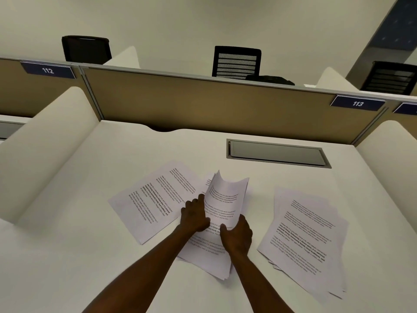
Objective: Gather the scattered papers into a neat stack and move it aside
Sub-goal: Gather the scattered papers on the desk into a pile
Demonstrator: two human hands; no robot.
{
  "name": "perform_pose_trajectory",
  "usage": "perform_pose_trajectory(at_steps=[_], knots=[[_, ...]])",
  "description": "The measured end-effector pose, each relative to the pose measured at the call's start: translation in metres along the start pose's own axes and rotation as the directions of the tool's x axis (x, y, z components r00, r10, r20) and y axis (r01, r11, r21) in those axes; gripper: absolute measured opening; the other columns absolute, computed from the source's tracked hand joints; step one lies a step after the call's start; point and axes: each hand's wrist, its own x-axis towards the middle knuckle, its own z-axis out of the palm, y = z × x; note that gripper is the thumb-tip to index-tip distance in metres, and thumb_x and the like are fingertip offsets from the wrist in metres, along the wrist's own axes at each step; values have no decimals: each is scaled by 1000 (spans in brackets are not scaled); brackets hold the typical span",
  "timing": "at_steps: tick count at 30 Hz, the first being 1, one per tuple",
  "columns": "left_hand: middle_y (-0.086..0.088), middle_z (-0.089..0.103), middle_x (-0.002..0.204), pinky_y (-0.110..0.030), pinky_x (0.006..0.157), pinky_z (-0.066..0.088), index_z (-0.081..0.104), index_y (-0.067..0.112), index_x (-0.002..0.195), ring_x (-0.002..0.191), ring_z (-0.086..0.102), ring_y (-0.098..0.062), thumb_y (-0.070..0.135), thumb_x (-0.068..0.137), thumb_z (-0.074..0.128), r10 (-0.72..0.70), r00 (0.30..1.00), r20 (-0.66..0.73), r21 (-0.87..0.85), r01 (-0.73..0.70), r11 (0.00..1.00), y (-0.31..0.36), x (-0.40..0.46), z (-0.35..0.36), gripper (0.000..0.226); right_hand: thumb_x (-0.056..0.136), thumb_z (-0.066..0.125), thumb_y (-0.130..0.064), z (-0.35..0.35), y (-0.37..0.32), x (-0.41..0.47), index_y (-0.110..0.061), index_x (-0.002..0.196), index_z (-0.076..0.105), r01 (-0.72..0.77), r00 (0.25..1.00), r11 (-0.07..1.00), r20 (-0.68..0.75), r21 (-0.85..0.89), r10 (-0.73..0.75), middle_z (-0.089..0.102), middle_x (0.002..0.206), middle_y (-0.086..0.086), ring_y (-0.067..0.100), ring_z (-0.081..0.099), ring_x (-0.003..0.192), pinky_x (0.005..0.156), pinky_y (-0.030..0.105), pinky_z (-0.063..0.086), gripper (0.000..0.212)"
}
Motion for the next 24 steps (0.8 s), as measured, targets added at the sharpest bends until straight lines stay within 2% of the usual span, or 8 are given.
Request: perform_pose_trajectory(at_steps=[3, 7, 11, 14, 16, 18, 21, 24], knots=[[-12, 54, 129, -46, 100, 42, 30, 16, 141, 122, 48, -32, 32, 78, 71, 8, 1000, -10, 4, -8, 1000, -1, -1, 0, 77, 82, 73, -27, -3, -4, 5, -8, 140, 46, -73, 997, 996, 1, 44, 73, 52, 139, 17, 34, 50, 127, 105, 47, 46, 67], [-10, 54, 129, -46, 100, 45, 30, 16, 140, 122, 48, -31, 31, 77, 71, 17, 1000, -21, 6, -17, 1000, -3, -2, 1, 77, 79, 75, -19, -11, -4, 13, -14, 127, 56, -126, 991, 953, 4, 274, 130, 64, 121, 12, 26, 62, 104, 92, 42, 55, 53], [-10, 52, 130, -46, 100, 44, 30, 15, 141, 123, 46, -31, 31, 76, 72, 8, 1000, -21, -15, -8, 1000, -4, -3, 0, 78, 80, 75, -13, -16, -5, 19, -21, 122, 58, -172, 985, 880, 68, 443, 158, 68, 115, 6, 23, 66, 99, 91, 43, 57, 46], [-10, 52, 129, -43, 98, 42, 32, 16, 139, 122, 45, -31, 31, 75, 72, 4, 999, -36, -32, -5, 999, -4, -5, 0, 76, 81, 70, -9, -17, -6, 16, -32, 119, 51, -106, 994, 898, 49, 428, 94, 70, 104, 3, 14, 66, 83, 69, 31, 57, 48], [-9, 52, 128, -41, 97, 42, 33, 15, 138, 122, 45, -30, 32, 76, 72, -2, 999, -42, -29, 1, 1000, -6, -5, 0, 76, 82, 65, -6, -17, -5, 16, -34, 134, 40, -71, 997, 909, 33, 410, 63, 67, 92, -3, 11, 64, 78, 63, 27, 53, 64], [-9, 52, 130, -42, 98, 42, 32, 15, 139, 123, 43, -30, 33, 77, 71, -7, 999, -40, -36, 5, 999, -8, -5, -2, 75, 84, 63, -4, -17, -2, 17, -28, 145, 33, -106, 994, 903, 69, 416, 85, 66, 93, -3, 13, 63, 80, 72, 32, 53, 72], [-10, 50, 133, -43, 99, 41, 31, 15, 142, 125, 42, -31, 35, 79, 69, 2, 1000, -29, -69, -4, 998, -10, -7, -2, 75, 88, 59, -3, -22, 4, 19, -18, 127, 55, -133, 987, 907, 136, 400, 85, 68, 119, 12, 24, 65, 98, 90, 41, 56, 43], [-11, 44, 138, -42, 100, 41, 32, 16, 144, 126, 41, -30, 36, 81, 66, 1, 999, -49, -104, -6, 995, -14, -10, 1, 74, 95, 53, -10, -27, 10, 17, -11, 148, 41, -77, 993, 955, 107, 287, 48, 55, 142, 12, 31, 55, 124, 108, 47, 45, 54]])
